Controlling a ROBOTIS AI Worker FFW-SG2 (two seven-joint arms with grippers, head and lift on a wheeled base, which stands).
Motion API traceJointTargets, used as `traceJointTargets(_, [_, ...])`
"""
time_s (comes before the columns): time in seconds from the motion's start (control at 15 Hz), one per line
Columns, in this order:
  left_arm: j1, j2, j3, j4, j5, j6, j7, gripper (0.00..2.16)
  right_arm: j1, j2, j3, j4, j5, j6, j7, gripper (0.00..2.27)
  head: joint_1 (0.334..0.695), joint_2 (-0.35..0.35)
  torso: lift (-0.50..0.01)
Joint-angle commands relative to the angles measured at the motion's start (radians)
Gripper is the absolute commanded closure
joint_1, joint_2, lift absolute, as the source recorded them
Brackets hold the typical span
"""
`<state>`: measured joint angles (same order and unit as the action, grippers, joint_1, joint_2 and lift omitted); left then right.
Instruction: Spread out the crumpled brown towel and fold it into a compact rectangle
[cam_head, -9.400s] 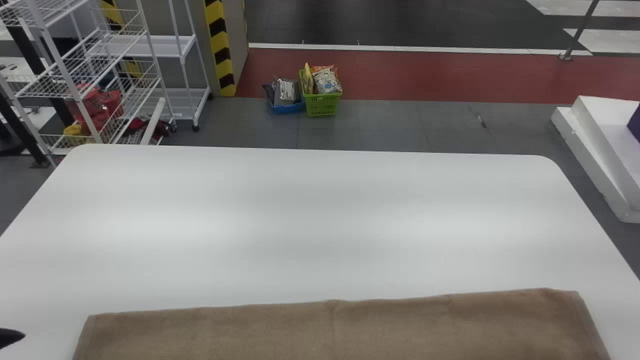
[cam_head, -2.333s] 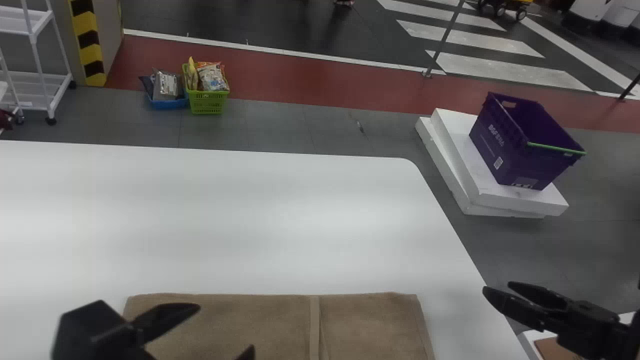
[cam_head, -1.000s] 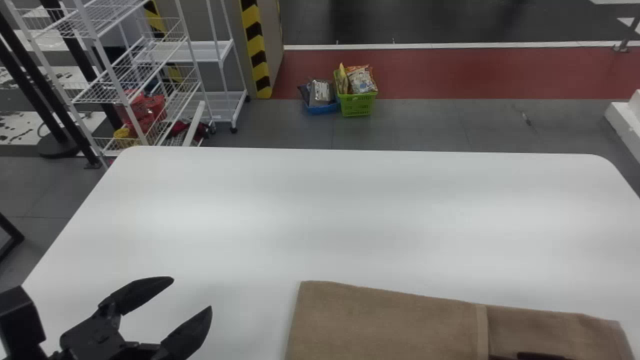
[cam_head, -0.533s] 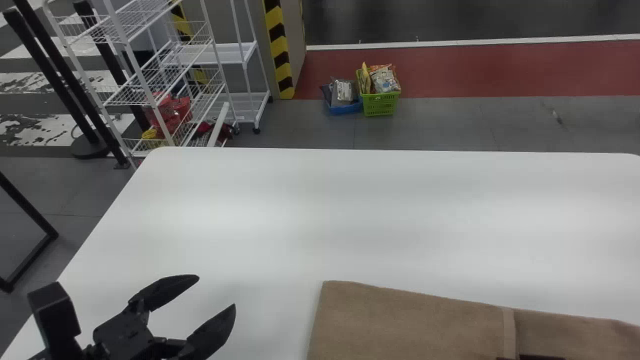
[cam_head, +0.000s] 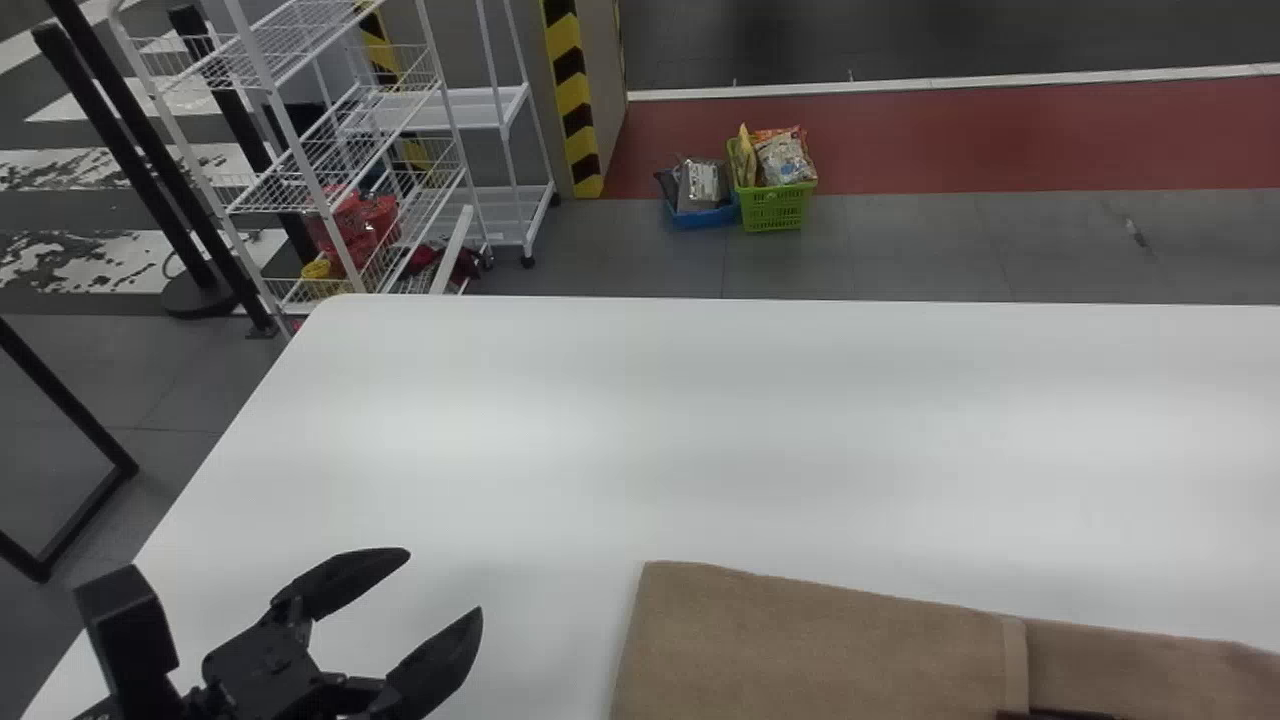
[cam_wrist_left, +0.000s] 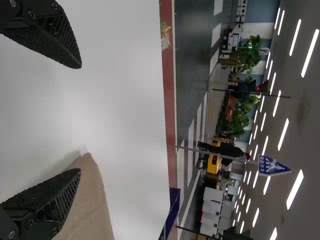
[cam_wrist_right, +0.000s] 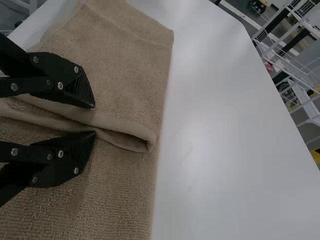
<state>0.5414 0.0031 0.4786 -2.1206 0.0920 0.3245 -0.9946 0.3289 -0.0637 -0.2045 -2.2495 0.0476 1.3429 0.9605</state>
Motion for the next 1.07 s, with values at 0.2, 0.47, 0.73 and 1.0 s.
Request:
traceJointTargets(0.2, [0.002,-0.006,0.0,-0.001,0.0,0.0,-0.009,0.08,-0.004,0.002,-0.001,-0.005,-0.032,0.016,0.001,0.83,0.695,0.184,-0.127])
traceJointTargets(0.47, [0.002,-0.006,0.0,-0.004,-0.002,0.0,-0.012,0.08,-0.028,0.009,0.01,-0.004,-0.046,0.058,0.0,1.03,0.695,0.193,-0.127])
traceJointTargets(0.73, [0.003,-0.006,-0.006,-0.002,-0.005,0.0,-0.022,0.08,-0.048,0.047,0.008,0.001,-0.071,0.055,-0.005,1.23,0.695,0.208,-0.127])
traceJointTargets(1.0, [0.022,-0.006,-0.051,-0.002,-0.014,-0.003,-0.071,0.08,-0.085,0.065,0.037,-0.001,-0.092,0.065,-0.014,1.23,0.695,0.215,-0.127])
